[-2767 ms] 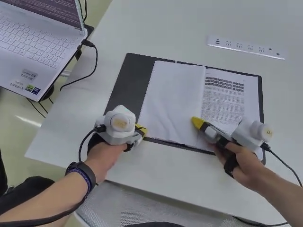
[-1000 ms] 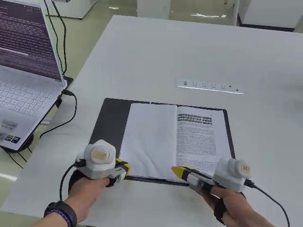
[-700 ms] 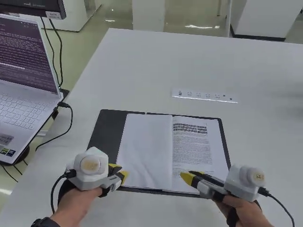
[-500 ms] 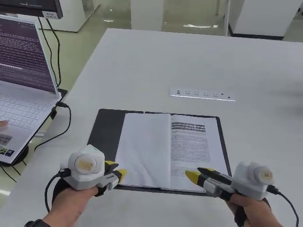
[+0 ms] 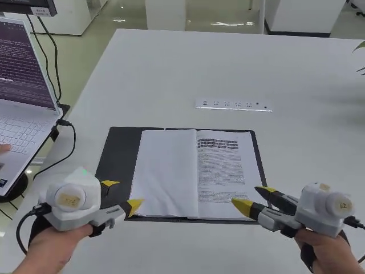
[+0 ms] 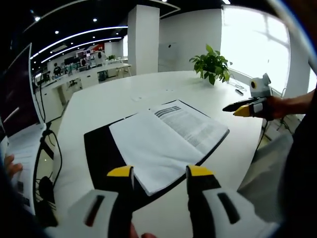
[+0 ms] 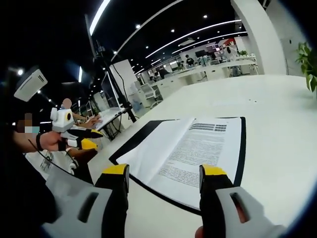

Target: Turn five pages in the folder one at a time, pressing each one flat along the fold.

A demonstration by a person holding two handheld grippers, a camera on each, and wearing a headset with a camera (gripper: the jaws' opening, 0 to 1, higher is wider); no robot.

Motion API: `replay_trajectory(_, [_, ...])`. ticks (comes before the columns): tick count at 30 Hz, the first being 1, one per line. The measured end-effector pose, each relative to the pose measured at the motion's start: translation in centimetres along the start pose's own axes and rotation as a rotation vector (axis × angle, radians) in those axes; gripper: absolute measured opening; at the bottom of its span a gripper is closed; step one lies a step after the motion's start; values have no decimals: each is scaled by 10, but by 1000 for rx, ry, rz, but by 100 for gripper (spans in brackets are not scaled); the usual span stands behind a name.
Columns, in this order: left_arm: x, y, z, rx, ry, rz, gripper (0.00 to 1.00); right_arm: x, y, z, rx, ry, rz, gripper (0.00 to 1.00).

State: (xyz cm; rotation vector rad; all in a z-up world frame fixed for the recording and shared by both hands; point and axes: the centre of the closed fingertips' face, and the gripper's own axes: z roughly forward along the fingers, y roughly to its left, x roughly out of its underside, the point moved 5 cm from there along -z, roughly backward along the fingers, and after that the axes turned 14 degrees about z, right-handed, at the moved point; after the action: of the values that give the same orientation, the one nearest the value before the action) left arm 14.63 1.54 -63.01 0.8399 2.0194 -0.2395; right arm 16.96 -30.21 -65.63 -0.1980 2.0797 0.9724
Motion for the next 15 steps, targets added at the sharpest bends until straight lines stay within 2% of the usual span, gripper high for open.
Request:
replay_trajectory(7, [-5,-1,-23,-20,-36,-10,55,1,6,-22,23,-23,2,67])
replay_trajectory(10, [-4,-3,-32,-31,-50,-35,60,6,11,-31,41,-15,-14,70])
replay_trajectory(14, [-5,-7,-37,-32,-49,-43,66,12,15,-38,51,-4,-28,75])
replay_trajectory(15, [-3,-9,-37,-32,-39,-32,67,13,16,-41,57,-4,-29,76])
